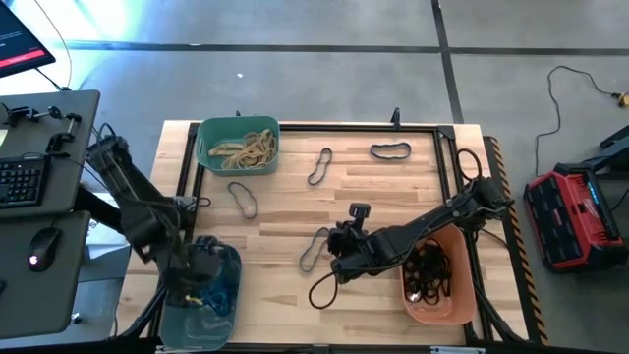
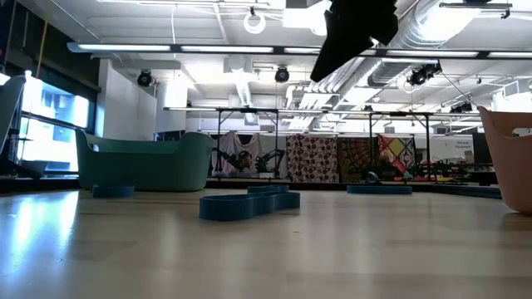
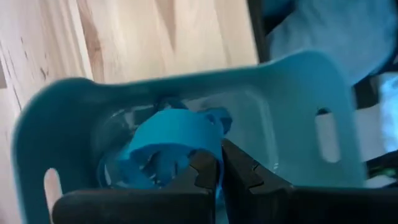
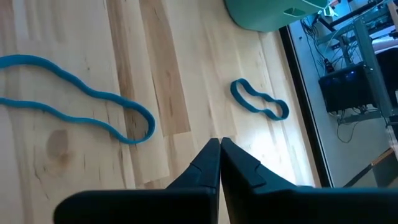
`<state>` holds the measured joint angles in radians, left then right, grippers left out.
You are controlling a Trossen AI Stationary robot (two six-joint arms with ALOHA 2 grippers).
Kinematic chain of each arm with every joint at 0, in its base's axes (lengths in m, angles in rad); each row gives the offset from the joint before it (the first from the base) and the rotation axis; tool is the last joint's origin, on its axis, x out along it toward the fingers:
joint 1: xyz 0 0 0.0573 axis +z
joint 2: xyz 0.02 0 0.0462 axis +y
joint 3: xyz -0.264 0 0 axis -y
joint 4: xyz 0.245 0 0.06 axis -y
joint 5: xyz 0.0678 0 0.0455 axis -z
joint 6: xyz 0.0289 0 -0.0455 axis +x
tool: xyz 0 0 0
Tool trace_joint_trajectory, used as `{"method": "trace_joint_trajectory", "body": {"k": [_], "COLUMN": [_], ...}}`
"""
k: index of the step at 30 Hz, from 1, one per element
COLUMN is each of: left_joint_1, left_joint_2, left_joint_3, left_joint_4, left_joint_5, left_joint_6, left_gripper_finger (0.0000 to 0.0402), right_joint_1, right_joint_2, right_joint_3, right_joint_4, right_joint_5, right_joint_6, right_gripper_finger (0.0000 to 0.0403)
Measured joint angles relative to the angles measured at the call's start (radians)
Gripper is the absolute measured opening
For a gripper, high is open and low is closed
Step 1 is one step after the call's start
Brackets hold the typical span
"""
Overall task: Sort rubber bands into baskets
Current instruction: Put the blue rubber band into the blue bin
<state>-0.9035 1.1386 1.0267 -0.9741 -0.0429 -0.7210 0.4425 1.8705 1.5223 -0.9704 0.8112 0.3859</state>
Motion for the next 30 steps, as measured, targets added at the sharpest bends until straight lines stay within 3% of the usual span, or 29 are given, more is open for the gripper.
{"method": "trace_joint_trajectory", "body": {"k": [9,16,23,30], "left_joint_1": [-0.103,-0.141,-0.140,-0.136], "left_joint_2": [0.202,0.347,0.428,0.384], "left_joint_3": [0.000,0.000,-0.001,0.015], "left_joint_4": [-0.002,-0.002,-0.003,-0.008], "left_joint_5": [-0.050,0.041,0.128,0.188], "left_joint_6": [-0.041,-0.118,-0.164,-0.244], "left_gripper_finger": [0.0000,0.0011,0.0065,0.0147], "right_joint_1": [-0.007,-0.007,-0.007,-0.007], "right_joint_2": [0.000,0.000,0.000,0.000], "right_joint_3": [0.000,0.000,0.000,0.000], "right_joint_4": [0.003,0.024,0.024,0.028], "right_joint_5": [-0.001,-0.036,-0.058,-0.094], "right_joint_6": [-0.011,-0.055,-0.055,-0.081], "right_gripper_finger": [0.0000,0.0000,0.0000,0.0000]}}
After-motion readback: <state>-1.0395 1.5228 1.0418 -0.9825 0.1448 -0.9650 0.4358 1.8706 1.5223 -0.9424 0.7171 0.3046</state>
